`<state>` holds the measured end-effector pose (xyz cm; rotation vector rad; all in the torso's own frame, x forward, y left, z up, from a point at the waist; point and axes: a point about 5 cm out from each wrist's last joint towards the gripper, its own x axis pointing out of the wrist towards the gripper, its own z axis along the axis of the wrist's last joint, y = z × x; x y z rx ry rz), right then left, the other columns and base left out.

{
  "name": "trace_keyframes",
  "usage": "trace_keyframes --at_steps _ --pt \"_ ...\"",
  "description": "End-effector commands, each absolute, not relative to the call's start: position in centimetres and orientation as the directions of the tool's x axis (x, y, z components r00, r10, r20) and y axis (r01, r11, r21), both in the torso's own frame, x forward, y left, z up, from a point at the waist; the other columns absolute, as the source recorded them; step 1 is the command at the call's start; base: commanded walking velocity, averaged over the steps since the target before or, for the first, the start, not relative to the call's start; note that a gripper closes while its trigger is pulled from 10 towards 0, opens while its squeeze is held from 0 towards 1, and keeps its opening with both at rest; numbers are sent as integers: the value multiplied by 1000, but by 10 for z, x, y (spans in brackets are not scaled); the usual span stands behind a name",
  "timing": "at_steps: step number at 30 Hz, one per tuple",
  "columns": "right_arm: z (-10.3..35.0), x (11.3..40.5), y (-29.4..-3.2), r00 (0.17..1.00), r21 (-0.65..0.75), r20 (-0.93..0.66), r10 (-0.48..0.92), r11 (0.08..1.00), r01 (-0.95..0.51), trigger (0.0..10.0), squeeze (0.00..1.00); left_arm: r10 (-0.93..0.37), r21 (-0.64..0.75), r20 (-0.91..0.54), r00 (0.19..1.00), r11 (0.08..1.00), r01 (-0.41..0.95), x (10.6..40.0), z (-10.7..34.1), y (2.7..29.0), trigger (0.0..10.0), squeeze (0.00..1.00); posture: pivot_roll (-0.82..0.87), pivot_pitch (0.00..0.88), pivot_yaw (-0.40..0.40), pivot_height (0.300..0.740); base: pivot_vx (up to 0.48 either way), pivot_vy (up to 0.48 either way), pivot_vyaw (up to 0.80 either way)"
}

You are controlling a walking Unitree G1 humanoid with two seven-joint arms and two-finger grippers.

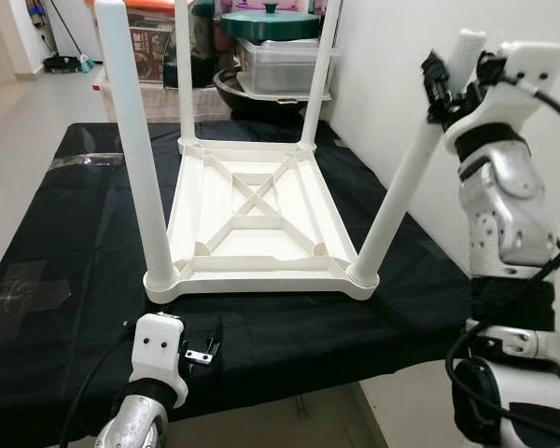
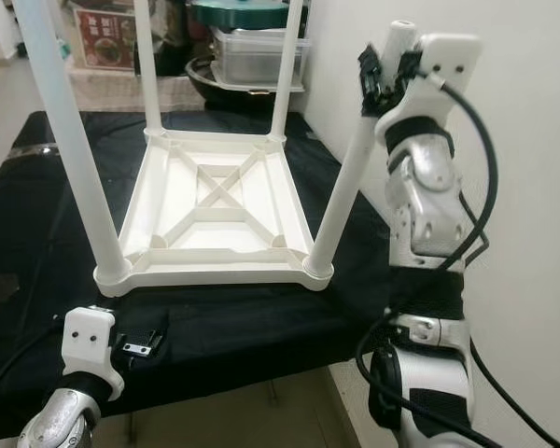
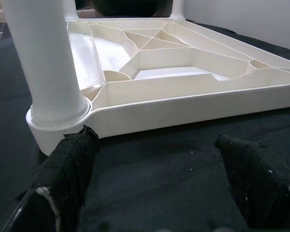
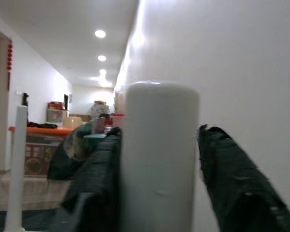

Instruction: Building children table

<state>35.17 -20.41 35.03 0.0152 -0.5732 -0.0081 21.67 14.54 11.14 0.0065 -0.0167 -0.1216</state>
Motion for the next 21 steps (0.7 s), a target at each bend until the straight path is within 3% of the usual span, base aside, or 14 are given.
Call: trace_keyframes --at_steps 1,11,13,14,15,17,18,19,21 --pt "349 352 -209 845 39 534 -23 999 2 0 0 -124 7 11 992 992 124 216 110 143 10000 0 100 0 -143 740 0 0 0" --pt "309 361 -204 946 29 322 31 999 -43 0 0 -138 1 -2 990 990 138 217 109 139 10000 0 89 0 -135 740 0 0 0" --pt "303 364 -205 965 112 263 17 993 -47 0 0 -138 0 -3 990 990 138 217 109 139 10000 0 89 0 -135 740 0 0 0" --pt "293 369 -212 985 280 172 -36 960 -13 0 0 -137 1 -3 991 991 137 216 109 139 10000 0 84 0 -135 740 0 0 0" --pt "293 369 -212 985 280 172 -36 960 -13 0 0 -137 1 -3 991 991 137 216 109 139 10000 0 84 0 -135 740 0 0 0" --pt "274 376 -222 994 523 10 -110 848 88 0 0 -133 2 -3 991 991 133 216 110 140 10000 0 87 0 -138 740 0 0 0" --pt "274 376 -222 994 523 10 -110 848 88 0 0 -133 2 -3 991 991 133 216 110 140 10000 0 87 0 -138 740 0 0 0" --pt "263 378 -228 986 595 -60 -153 788 159 0 0 -131 3 -3 991 991 131 215 110 140 10000 0 83 0 -138 740 0 0 0" --pt "263 378 -228 986 595 -60 -153 788 159 0 0 -131 3 -3 991 991 131 215 110 140 10000 0 83 0 -138 740 0 0 0"
